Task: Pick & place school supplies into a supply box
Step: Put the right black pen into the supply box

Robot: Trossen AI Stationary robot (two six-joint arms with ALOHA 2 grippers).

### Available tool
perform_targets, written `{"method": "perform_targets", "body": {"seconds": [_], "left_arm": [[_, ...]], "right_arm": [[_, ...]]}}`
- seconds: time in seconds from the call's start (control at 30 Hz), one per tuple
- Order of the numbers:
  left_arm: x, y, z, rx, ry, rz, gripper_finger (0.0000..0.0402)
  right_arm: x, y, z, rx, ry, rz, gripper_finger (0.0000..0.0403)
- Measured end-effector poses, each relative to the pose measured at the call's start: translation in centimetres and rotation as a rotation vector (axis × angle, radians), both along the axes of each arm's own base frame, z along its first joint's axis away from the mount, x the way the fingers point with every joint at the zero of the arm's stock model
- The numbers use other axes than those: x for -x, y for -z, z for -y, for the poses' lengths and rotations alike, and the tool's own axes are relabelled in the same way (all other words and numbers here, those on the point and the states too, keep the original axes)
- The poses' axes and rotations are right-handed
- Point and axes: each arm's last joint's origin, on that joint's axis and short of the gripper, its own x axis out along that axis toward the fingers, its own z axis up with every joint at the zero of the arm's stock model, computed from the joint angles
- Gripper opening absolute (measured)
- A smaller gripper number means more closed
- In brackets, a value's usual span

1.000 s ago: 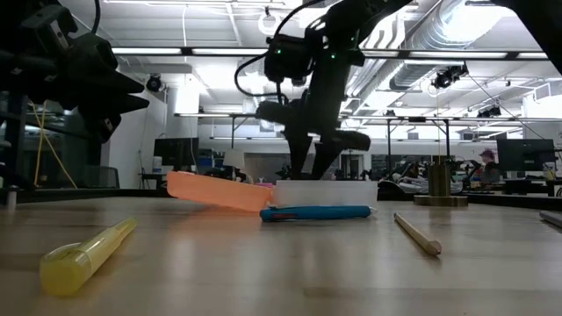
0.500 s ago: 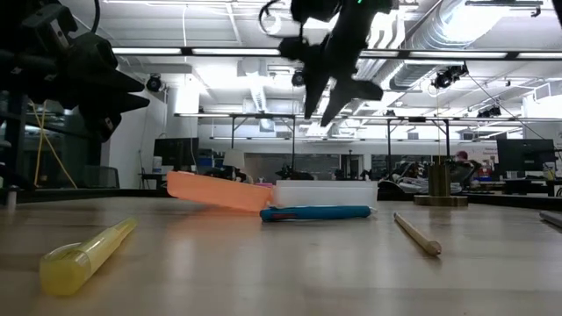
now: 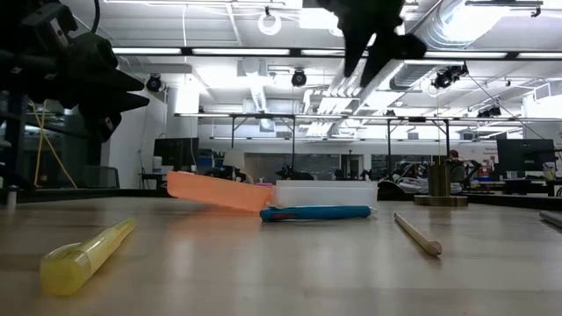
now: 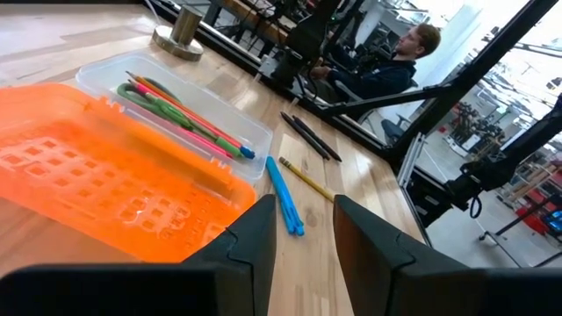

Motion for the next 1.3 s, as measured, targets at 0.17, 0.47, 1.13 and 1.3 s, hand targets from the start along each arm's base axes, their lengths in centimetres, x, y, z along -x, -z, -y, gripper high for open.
{"method": "perform_targets", "body": {"seconds": [0.17,0.47,1.13,1.3], "left_arm": [[0.0,0.0,0.1,0.002,0.019,0.0,0.0145],[0.0,0.0,0.1,0.006,0.021,-0.001,0.0145],[0.0,0.0,0.1,0.02,0.019,-0.004,0.0145],[0.0,0.1,0.1,0.021,0.019,-0.008,0.0145]], "right_arm": [[1.2,-0.6,-2.1,-0.018,-0.004,-0.027,0.0129],[2.5,-0.5,-6.2,-0.079,-0.054,-0.105,0.0129],[5.7,-0.2,-13.3,-0.227,0.116,-0.209,0.0129],[6.8,-0.1,-14.5,-0.243,0.207,-0.239,0.0129]]}}
